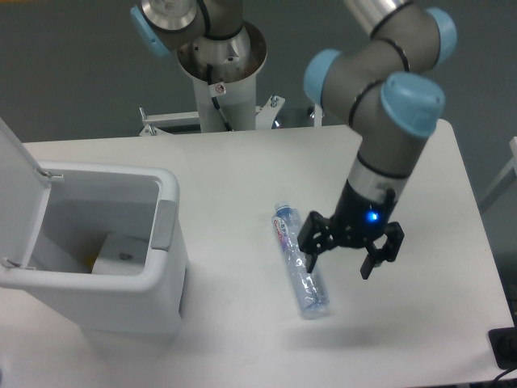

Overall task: Place the trash in the trash can
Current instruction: 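Lower the gripper over the clear water bottle and align with it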

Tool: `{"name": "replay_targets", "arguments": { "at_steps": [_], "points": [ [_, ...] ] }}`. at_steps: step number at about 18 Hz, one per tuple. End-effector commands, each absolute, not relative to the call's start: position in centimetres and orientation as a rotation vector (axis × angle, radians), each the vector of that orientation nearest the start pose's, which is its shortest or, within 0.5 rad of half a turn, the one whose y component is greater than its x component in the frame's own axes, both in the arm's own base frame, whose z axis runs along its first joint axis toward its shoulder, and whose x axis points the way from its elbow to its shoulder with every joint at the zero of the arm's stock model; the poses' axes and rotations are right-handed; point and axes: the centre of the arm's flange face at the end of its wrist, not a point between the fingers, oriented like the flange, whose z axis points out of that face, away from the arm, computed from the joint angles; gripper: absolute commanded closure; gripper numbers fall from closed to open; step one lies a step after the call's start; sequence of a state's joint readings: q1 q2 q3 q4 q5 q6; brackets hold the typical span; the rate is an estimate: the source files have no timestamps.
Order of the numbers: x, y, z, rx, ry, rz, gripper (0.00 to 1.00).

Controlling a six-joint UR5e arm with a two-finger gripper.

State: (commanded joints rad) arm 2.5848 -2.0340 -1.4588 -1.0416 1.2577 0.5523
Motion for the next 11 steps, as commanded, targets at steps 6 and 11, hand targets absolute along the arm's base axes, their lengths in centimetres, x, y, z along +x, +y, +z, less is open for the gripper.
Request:
{"name": "replay_targets", "arguments": {
  "at_steps": [6, 11],
  "points": [
    [-47.0, 50.8, 30.9, -2.795, -0.586, -0.192, 0.0],
    [-45.9, 52.1, 28.8, -2.902, -0.572, -0.14, 0.0]
  ]
}}
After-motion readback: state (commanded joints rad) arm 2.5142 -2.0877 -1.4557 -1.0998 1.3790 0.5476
